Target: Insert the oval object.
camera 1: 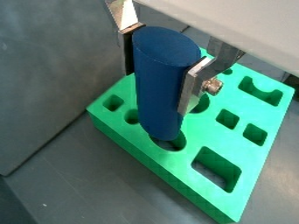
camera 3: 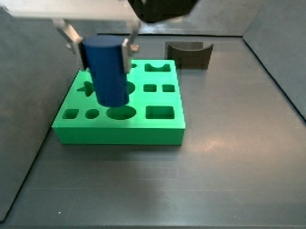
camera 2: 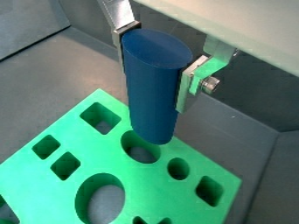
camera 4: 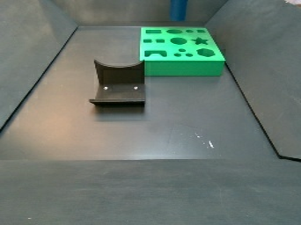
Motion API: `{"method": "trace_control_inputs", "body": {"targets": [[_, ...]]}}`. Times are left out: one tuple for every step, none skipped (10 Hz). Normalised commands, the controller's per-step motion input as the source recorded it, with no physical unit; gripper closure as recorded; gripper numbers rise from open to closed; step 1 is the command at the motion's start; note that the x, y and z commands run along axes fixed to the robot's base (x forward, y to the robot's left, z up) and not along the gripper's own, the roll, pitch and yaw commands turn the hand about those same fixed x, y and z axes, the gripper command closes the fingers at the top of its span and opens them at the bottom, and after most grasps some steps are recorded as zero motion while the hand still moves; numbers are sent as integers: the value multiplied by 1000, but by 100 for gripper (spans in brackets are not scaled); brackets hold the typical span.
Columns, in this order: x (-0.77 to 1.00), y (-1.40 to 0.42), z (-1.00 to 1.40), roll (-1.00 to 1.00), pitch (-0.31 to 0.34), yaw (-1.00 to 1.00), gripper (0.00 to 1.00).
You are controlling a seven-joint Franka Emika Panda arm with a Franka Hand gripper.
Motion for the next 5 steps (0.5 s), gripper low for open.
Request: {"method": "trace_control_inputs", "body": {"targets": [[63,103,-586,34,-86,0,100],[0,123,-546,77,-109,0,100],[0,80,-514,41,-101,0,100],[0,123,-463,51,-90,0,100],[0,0,-574,16,-146,0,100]]}}
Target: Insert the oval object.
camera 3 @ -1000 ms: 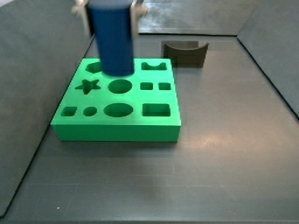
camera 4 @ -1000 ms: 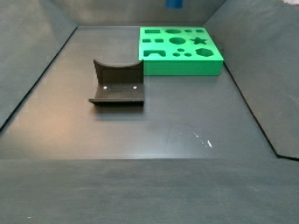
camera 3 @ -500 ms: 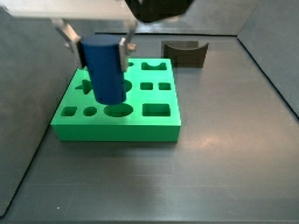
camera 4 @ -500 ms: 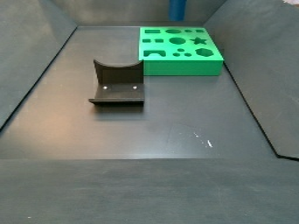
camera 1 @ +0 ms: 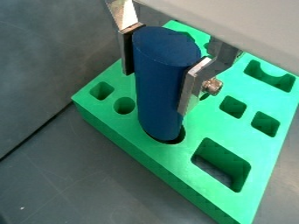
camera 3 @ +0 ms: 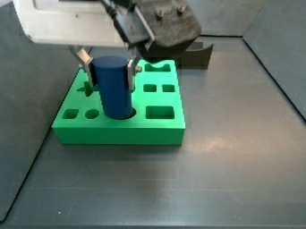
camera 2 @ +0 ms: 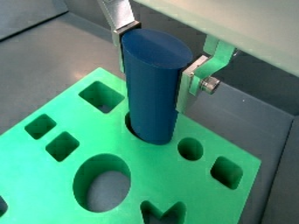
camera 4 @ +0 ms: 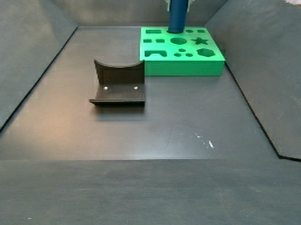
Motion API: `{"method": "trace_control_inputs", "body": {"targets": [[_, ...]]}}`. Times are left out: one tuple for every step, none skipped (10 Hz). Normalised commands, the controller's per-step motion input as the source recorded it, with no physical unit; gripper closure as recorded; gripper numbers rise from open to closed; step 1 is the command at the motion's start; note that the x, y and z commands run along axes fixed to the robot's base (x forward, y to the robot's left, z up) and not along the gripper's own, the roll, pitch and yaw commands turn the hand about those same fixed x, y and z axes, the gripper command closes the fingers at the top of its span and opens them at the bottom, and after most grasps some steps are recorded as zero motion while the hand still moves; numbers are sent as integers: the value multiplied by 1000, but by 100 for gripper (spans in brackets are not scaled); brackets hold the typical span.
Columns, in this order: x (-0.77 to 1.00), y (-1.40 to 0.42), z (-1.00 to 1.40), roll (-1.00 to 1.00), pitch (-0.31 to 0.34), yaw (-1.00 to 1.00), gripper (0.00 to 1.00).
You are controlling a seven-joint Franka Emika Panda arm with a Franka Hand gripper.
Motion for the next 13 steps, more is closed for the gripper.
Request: {"method": "trace_control_inputs", "body": {"targets": [[94,-37,-703,0,-156,0,100],[220,0,-706,20,-123,0,100],[274,0,-726,36,-116,0,100],[254,0,-723,57,-130,0,100],[0,0,-669,141,-223,0,100],[-191,0,-629,170,-277,97,100],[-383,-60,-523,190,-333,329,100],[-514,-106,-543,216,-300,417,100],[-580,-111,-554,246,-283,380,100],[-200,-134,-649,131,-274,320,100],[0,-243,-743,134,-204,203,100],[260,-331,-846,177,-93,57,100],[503,-406,-854,231,0,-94,100]]}}
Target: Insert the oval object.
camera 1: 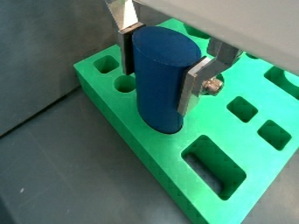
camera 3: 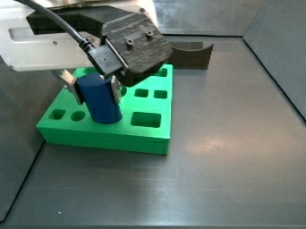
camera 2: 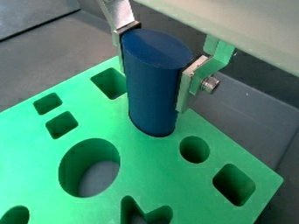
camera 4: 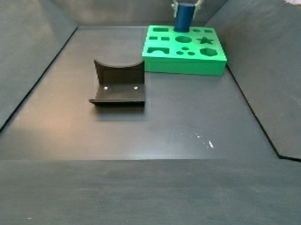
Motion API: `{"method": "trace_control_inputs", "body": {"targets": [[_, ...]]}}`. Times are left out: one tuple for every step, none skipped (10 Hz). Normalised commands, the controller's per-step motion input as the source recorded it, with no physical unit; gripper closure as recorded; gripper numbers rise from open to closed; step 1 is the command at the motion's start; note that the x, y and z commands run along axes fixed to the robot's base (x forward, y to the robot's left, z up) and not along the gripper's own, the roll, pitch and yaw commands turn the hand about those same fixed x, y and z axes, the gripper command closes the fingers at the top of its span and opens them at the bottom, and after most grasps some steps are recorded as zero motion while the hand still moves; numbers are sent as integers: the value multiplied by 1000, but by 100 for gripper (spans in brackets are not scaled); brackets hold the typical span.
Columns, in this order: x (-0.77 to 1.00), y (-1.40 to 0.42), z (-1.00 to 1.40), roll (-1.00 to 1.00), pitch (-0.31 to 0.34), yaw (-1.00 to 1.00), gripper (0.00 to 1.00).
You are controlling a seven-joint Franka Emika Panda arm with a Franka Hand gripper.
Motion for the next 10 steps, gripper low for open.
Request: {"method": "trace_control_inputs", "body": {"targets": [[469,-386,-911,221,0,-160,100],[374,-343,-923,216,0,-80,100],[194,-146,-423,0,0,-3,100],[17,0,0,7,1,0,100],[0,0,-31,0,0,0,100],[0,-120,-406,123,0,0,100],[29,-223,-586,240,0,0,100],[151,-237,-537,257,17,0,100],[223,-280,-626,307,37,0,100],[226,-289,-580,376,17,0,100]]}}
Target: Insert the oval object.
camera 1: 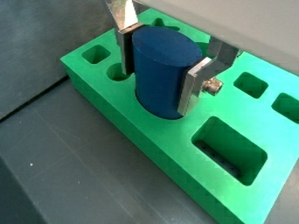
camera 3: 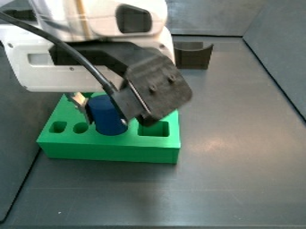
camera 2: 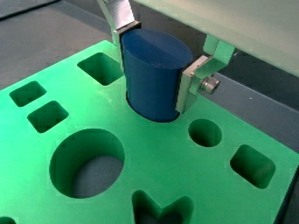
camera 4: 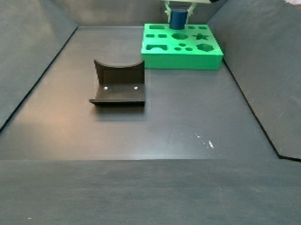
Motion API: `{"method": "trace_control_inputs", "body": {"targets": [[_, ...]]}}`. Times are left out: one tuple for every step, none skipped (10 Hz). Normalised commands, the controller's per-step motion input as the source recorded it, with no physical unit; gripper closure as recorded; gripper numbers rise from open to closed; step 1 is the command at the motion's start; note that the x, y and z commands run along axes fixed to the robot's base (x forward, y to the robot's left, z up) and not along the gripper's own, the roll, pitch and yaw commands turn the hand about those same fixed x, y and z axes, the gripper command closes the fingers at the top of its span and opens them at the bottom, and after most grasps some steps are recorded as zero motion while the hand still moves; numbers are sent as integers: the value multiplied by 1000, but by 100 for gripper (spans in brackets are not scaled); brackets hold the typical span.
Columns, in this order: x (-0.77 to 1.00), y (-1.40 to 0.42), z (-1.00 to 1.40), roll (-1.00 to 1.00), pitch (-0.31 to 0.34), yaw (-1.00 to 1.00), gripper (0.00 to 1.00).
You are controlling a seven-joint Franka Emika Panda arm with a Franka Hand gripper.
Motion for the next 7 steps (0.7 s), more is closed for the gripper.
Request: {"method": "trace_control_inputs", "body": {"targets": [[143,-300,-543,403,0,0,100],[106,-303,-551,406,0,0,100],[194,-66,-1000,73,0,0,100],[51,0,-929,0,-70,0,100],[-49,26,-494,-40,-210,0,100],[-14,49,0,-53,-33,0,100],[0,0,0,0,0,0,100]]}}
